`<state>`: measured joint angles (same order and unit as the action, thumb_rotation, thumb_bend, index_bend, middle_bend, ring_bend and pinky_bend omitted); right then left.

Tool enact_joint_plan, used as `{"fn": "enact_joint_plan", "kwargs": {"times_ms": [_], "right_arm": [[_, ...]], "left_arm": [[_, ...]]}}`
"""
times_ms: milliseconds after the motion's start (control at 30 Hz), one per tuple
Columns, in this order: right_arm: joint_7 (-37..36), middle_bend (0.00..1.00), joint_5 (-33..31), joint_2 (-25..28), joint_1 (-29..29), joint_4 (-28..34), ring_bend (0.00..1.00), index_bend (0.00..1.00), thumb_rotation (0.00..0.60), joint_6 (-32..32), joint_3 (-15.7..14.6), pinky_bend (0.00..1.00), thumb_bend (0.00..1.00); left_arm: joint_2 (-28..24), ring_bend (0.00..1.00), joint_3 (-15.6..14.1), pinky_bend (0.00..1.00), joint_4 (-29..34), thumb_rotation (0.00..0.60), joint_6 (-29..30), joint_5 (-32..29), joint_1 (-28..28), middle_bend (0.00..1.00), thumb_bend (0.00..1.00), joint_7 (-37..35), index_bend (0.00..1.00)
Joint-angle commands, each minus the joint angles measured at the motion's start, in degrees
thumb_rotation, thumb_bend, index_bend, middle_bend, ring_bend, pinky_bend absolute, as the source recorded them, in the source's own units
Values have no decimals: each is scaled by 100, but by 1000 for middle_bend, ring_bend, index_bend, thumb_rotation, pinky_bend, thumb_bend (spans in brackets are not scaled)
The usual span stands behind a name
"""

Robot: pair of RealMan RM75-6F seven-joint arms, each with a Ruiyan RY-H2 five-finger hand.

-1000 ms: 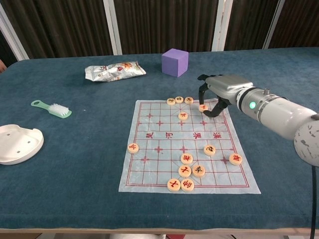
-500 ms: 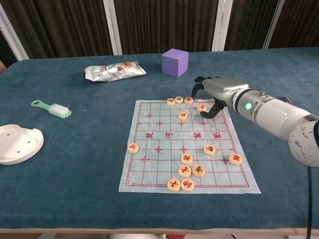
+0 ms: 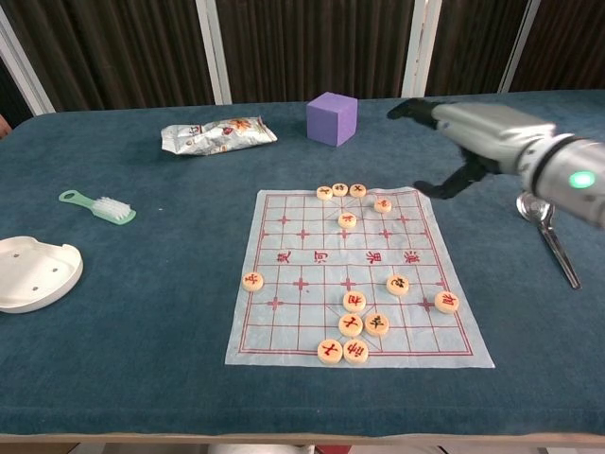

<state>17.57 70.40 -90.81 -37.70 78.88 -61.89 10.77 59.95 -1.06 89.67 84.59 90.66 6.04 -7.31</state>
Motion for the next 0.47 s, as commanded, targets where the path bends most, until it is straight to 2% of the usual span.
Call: {"fn": "enact_joint_plan", "kwargs": {"times_ms": [33, 100, 167, 233, 267, 467], "right_arm": [[-61, 0, 1624, 2480, 2063, 2435, 0, 0, 600, -2347, -1557, 0, 491], [-350, 0, 1923, 2597, 2578, 2215, 0, 0, 600, -2938, -1867, 0, 473], [-609, 0, 1947, 2450, 3017, 1708, 0, 0, 600, -3296, -2037, 0, 447], [-877, 0, 1782, 2272, 3237, 1356, 0, 0, 600, -3290, -2064, 0, 416], [-891, 0, 1730, 2303, 3249, 1381, 0, 0, 600, -3178, -2085, 0, 411], [-1111, 0, 2146, 2497, 3309, 1321, 0, 0, 600, -3355, -1981, 0, 411]], "left_arm": [[108, 0, 79, 0, -25, 600, 205, -18, -75, 0, 430, 177, 0], [158, 0, 83, 0, -24, 600, 273, 5, -104, 0, 430, 266, 0], [198, 0, 56, 0, 13, 600, 278, 35, -121, 0, 430, 437, 0], [199, 0, -17, 0, 120, 600, 186, 99, -105, 0, 429, 602, 0], [205, 0, -41, 0, 161, 600, 154, 136, -93, 0, 429, 651, 0], [330, 0, -50, 0, 188, 600, 203, 260, -87, 0, 429, 920, 0]]}}
